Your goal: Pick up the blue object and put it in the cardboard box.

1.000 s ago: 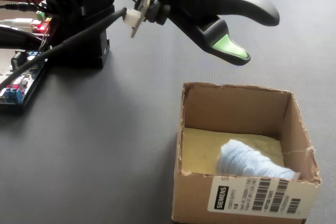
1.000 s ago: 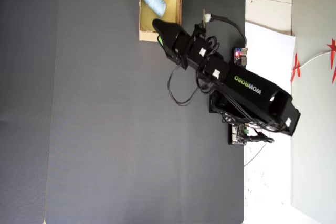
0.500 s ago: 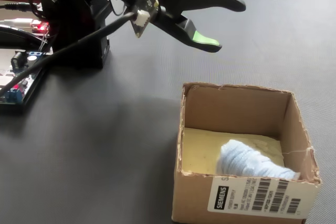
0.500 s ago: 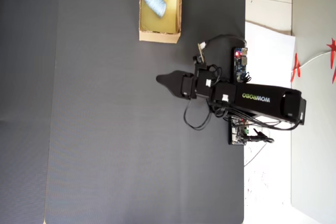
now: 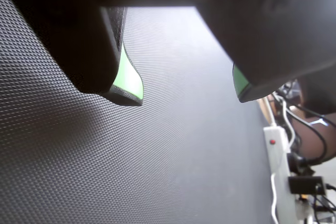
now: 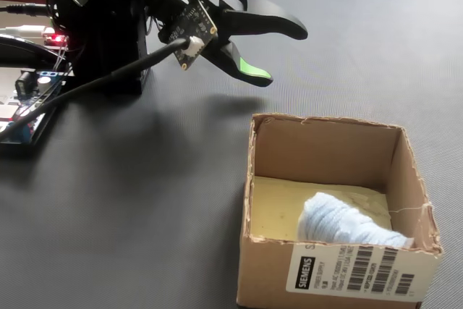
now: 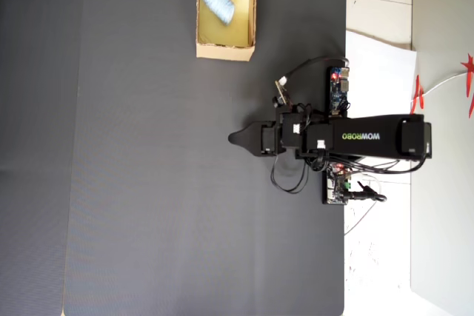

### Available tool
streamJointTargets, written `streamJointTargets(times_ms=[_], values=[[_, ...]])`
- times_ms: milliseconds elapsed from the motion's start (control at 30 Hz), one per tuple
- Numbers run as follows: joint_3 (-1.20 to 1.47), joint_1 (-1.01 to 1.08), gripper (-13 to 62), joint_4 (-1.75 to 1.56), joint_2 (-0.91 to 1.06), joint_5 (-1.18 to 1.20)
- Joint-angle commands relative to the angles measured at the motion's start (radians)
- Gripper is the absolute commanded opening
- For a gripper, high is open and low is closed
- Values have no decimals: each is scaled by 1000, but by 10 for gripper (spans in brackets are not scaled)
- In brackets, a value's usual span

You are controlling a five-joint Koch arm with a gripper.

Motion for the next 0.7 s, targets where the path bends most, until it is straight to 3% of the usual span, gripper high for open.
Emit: streamJointTargets(times_ms=[0, 300, 667], values=[[40, -18, 341, 18, 89, 41], [40, -35, 345, 256, 89, 40], [40, -18, 341, 255, 89, 38]])
